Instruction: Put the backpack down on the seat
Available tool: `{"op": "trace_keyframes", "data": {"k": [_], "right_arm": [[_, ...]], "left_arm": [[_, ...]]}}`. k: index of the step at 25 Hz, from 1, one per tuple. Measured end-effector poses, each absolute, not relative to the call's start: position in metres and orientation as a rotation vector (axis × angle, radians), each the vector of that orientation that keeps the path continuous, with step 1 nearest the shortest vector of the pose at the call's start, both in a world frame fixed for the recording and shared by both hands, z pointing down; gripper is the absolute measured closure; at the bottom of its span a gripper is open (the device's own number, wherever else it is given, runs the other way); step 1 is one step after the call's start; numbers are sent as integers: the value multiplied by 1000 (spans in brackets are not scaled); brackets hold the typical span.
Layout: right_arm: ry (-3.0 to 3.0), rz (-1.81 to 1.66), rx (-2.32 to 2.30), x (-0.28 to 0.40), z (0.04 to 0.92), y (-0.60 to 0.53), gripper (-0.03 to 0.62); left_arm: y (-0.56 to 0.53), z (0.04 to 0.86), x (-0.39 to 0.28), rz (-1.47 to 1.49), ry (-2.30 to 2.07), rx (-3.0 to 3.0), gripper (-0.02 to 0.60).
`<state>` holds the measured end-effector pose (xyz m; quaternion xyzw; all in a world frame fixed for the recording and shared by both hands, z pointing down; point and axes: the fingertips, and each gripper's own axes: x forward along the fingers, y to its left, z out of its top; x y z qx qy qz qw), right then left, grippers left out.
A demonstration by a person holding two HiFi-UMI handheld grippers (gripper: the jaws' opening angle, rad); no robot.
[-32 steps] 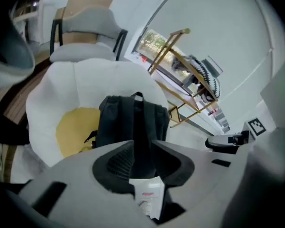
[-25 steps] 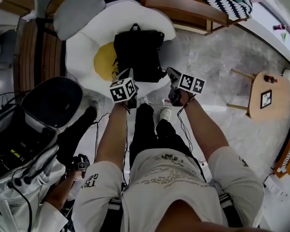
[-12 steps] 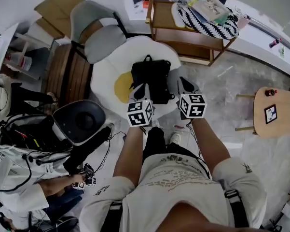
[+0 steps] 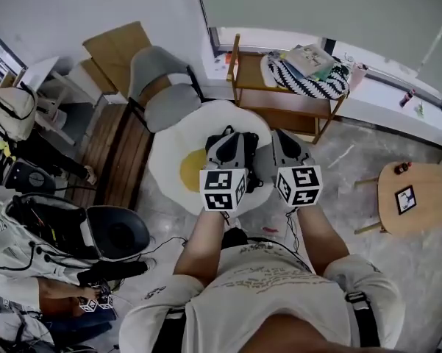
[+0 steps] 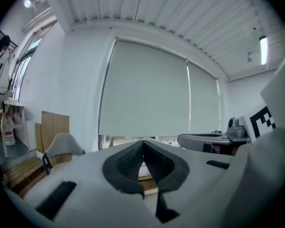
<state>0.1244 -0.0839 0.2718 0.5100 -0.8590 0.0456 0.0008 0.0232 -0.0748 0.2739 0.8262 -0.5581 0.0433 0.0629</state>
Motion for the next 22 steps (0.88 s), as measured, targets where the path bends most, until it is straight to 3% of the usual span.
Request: {"op": "trace_keyframes", "data": {"k": [10, 22], "right_arm": [[-2736, 84, 1702, 168, 202, -96, 568], [-2730, -61, 1690, 173, 198, -68, 568]], "left_arm": [[-79, 197, 12, 37, -1830, 2535, 560], [-57, 197, 23, 24, -1853, 2505, 560]]}}
